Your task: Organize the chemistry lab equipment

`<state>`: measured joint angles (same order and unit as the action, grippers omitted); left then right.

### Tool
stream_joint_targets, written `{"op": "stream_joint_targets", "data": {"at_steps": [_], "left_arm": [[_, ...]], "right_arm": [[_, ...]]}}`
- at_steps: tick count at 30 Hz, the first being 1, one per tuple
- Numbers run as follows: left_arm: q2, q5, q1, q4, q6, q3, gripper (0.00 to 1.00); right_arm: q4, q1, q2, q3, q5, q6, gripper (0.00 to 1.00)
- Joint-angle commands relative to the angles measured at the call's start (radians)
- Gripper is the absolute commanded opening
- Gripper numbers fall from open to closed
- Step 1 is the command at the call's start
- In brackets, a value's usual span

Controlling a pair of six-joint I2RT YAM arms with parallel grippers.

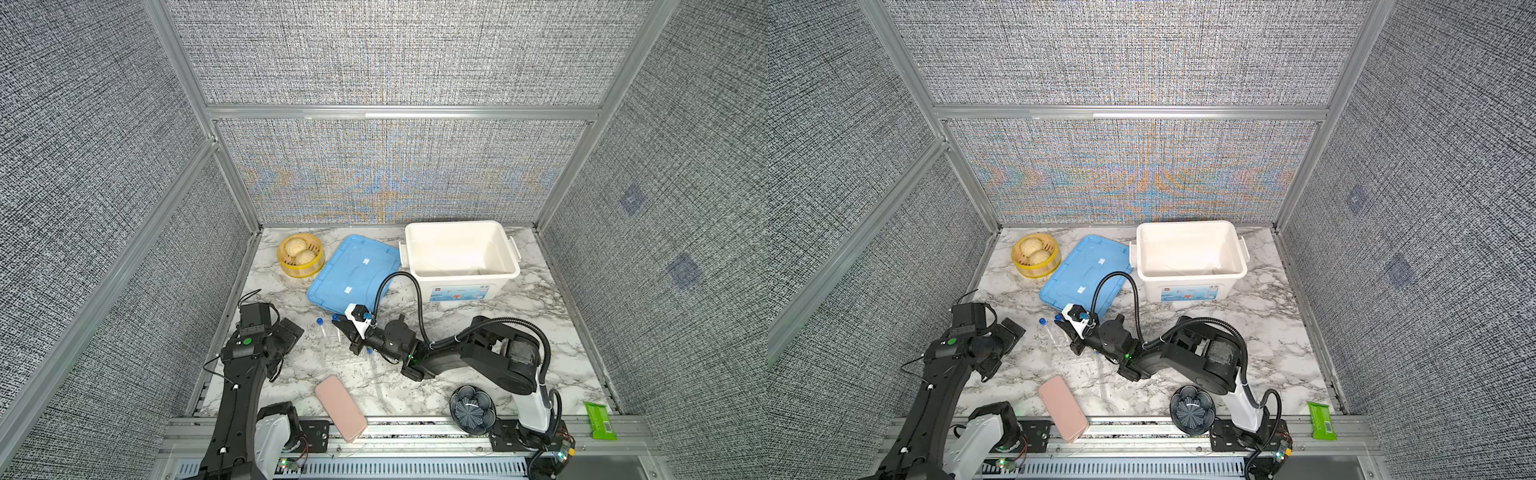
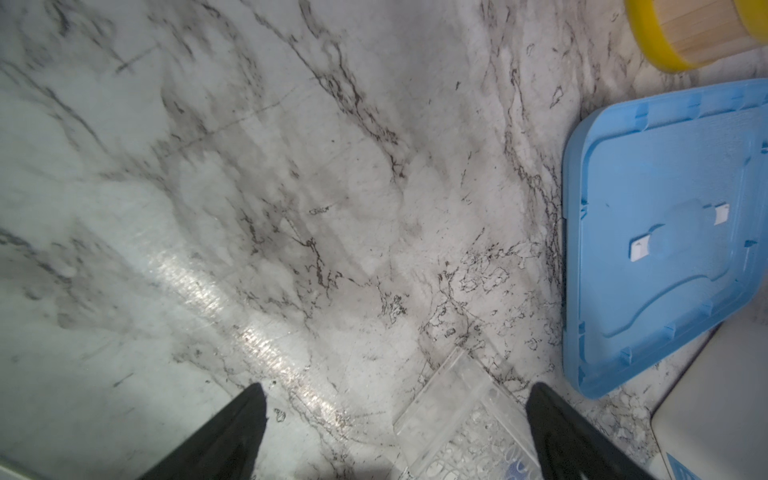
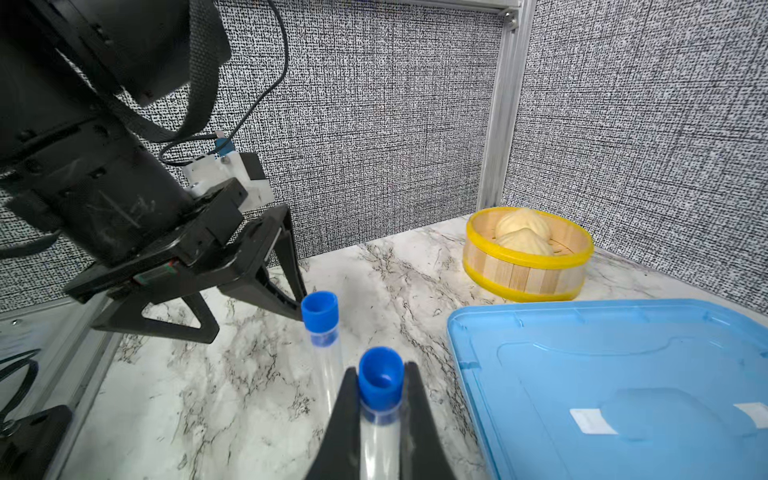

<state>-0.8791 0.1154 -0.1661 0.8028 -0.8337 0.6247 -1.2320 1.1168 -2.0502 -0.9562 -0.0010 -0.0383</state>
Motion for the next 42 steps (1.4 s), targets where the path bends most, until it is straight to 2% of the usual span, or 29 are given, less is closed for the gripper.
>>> {"op": "stream_joint_targets", "data": {"at_steps": [1,11,23,36,42], "left_arm": [[-0.001,0.003,-0.003,-0.004,0.007,-0.002,0.99],[-0.013,0.014,-0.007,-0.007,0.015,0.001,0.99],[-0.024,0.011,-0.01,0.0,0.026,0.018,0.99],[0.001,0.02,-0.013,-0.013,0.012,0.001,0.99],[0.015,0.018,-0.015,-0.024,0.007,-0.013,0.99]], "right_arm": [[-0.037,0.005,0.001,-0.006,-0.005,0.01,0.12],[-0.002,0.007,0.005,-0.013,-0.023,0.012,0.16],[0.012,0.01,0.021,-0.014,-0.016,-0.003,0.29],[0.114,0.008,0.23,0.048,-0.009,-0.114,0.4],[0.279,-0.02,0.408,0.136,0.015,-0.22,0.42]]}}
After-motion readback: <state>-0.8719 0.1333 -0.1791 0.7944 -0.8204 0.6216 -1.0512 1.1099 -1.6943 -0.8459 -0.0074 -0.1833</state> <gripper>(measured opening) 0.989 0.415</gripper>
